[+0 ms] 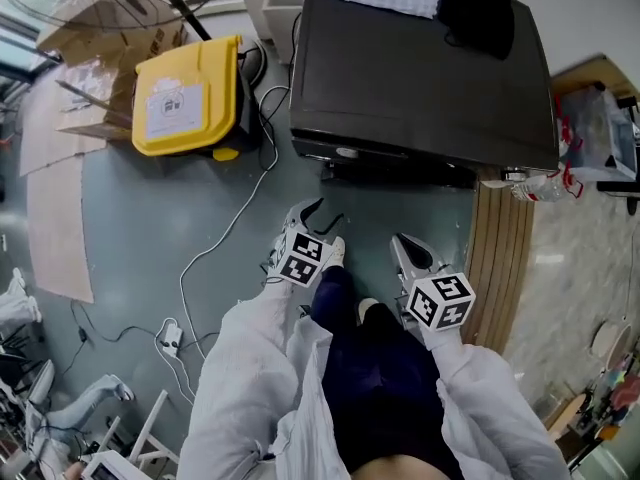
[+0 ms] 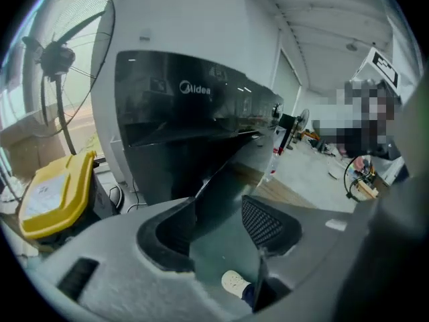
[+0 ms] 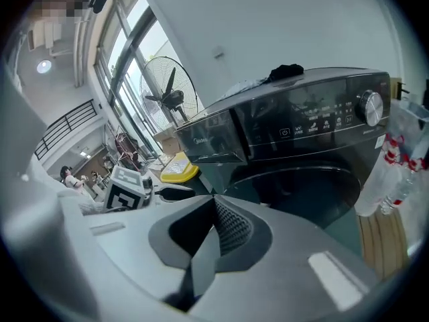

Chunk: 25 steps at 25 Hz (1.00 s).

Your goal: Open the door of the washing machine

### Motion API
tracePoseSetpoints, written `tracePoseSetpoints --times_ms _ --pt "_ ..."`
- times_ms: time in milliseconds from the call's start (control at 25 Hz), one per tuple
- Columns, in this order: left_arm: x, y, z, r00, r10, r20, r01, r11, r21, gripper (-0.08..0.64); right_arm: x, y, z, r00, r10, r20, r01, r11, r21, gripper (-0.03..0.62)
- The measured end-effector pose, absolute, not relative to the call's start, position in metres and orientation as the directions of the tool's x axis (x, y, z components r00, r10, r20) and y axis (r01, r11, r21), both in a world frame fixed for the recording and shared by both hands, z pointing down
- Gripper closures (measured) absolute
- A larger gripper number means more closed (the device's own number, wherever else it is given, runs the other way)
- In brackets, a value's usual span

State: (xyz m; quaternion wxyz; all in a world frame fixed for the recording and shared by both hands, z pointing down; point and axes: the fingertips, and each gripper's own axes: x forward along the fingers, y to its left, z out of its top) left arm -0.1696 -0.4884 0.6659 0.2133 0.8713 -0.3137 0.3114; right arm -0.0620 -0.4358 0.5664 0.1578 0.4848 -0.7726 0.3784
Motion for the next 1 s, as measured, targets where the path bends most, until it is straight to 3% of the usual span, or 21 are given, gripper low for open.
tracePoseSetpoints --times_ms 560,680,1000 --pt "-0.133 -0.561 0.768 0.548 -0.228 0.805 -0.513 -0.852 0.107 0.362 -0.052 -0.47 0.602 -0.428 -0.611 0.666 -0.886 0.137 -0.444 0.584" --pt "-0.131 -0.563 0.769 0.538 -0.252 0.804 -0.52 -0.85 0.082 0.415 -0.047 -0.464 0.604 -0.428 -0.611 0.667 -0.881 0.115 -0.46 0.584" --pt "-0.133 -0.552 0.769 0.516 -0.249 0.819 -0.519 -0.852 0.068 0.431 -0.043 -0.444 0.604 -0.44 -0.609 0.66 -0.872 0.112 -0.477 0.584"
